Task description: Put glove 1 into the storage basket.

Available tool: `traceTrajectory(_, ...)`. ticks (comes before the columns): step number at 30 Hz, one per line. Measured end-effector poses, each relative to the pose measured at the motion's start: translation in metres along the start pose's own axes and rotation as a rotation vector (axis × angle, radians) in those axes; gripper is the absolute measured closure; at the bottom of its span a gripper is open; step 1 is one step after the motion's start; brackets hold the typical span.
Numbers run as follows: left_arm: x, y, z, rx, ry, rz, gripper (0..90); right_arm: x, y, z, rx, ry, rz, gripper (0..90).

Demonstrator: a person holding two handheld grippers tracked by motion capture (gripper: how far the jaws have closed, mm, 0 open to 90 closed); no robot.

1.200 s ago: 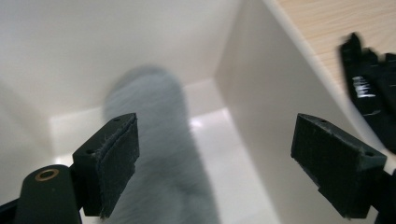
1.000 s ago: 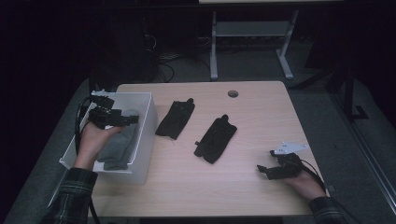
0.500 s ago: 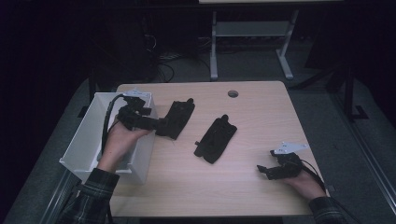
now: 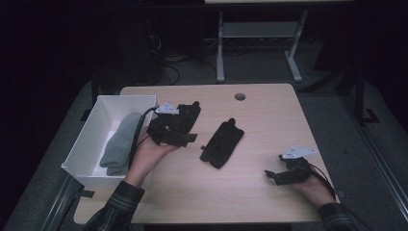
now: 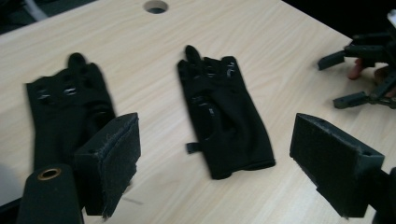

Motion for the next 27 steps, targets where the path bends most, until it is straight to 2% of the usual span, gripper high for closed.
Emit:
traceTrajectory(2,0.006,-0.005,-0.006,0.006,0.0,-0.011,15.6,0.0,0.0,0.001,0.004,0.002,0.001,15.9)
traceTrajectory(3,0.008,-0.006,-0.008,0.023,0.01,-0.013,15.5,0.0,0.001,0.001,0.004,0.009,0.001,19.7)
traceTrajectory(6,0.017,-0.011,-0.021,0.029,0.016,-0.025,15.5,-0.002,0.003,0.004,-0.004,0.014,0.013,30.6)
traceTrajectory(8,0.023,-0.012,-0.033,0.034,0.02,-0.035,15.5,-0.002,0.006,0.007,-0.009,0.022,0.023,39.9)
traceTrajectory(10,0.026,-0.012,-0.04,0.037,0.023,-0.041,15.4,-0.001,0.011,0.011,-0.008,0.01,0.046,50.7)
traceTrajectory(12,0.029,-0.011,-0.05,0.035,0.024,-0.05,15.4,-0.001,0.014,0.017,-0.007,-0.008,0.048,62.1)
traceTrajectory(15,0.034,-0.011,-0.063,0.052,0.045,-0.039,15.4,0.003,0.021,0.024,-0.026,-0.019,0.055,73.3)
traceTrajectory(17,0.037,-0.012,-0.073,0.047,0.054,-0.052,15.1,0.008,0.027,0.031,-0.033,-0.016,0.064,79.3)
traceTrajectory(18,0.039,-0.013,-0.076,0.043,0.057,-0.056,15.2,0.01,0.027,0.033,-0.048,-0.015,0.066,81.6)
traceTrajectory(21,0.044,-0.017,-0.088,0.079,0.094,-0.037,15.1,0.017,0.035,0.043,-0.061,-0.014,0.066,89.8)
traceTrajectory(23,0.05,-0.019,-0.098,0.091,0.122,-0.017,14.7,0.022,0.039,0.048,-0.064,-0.011,0.076,90.0)
traceTrajectory(27,0.056,-0.019,-0.109,0.089,0.135,0.007,14.7,0.032,0.046,0.06,-0.071,-0.016,0.101,90.0)
Point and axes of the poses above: each handheld gripper's, and its own axes: x roughly forward along the jaws, z roughly out of its top, y roughly to its left, the point moved 4 cm from there along x, roughly forward along the jaws, and after that the axes turned 1 degree about -z, right-handed, at the moved point
